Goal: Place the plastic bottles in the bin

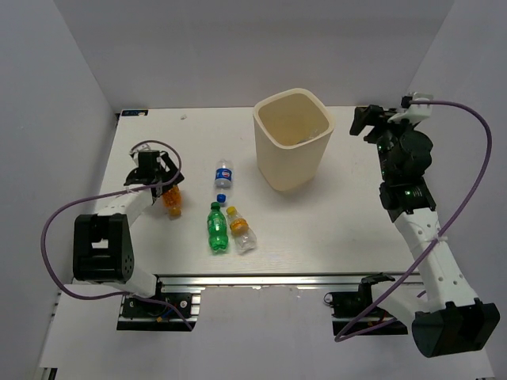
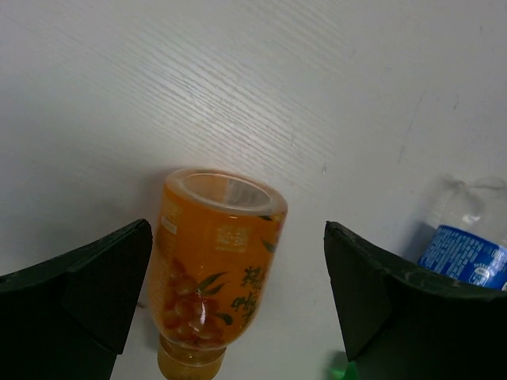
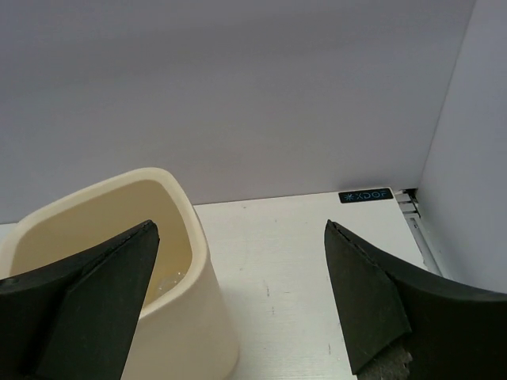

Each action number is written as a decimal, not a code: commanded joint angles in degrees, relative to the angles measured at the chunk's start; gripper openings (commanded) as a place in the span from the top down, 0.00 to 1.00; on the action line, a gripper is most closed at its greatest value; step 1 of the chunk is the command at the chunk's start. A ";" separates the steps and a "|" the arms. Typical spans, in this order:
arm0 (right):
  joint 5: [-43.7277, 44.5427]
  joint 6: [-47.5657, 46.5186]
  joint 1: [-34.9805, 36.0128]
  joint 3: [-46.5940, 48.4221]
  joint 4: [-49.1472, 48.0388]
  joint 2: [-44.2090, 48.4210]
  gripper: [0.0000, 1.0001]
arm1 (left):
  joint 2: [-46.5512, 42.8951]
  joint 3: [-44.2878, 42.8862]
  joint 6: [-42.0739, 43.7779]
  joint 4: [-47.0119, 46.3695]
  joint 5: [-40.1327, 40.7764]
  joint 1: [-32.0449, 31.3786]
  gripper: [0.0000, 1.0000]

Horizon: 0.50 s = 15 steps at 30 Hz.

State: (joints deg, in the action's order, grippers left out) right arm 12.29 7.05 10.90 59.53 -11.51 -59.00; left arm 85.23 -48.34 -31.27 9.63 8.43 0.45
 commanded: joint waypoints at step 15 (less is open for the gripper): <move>6.53 6.75 -2.72 -11.71 4.22 2.31 0.11 | 4.42 -9.90 -0.29 3.03 1.17 -8.53 0.56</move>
State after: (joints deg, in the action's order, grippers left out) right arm 18.00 11.84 8.67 49.21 -6.11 -57.43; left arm 91.50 -51.48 -31.38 12.84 11.40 -6.70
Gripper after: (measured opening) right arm 0.894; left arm 0.680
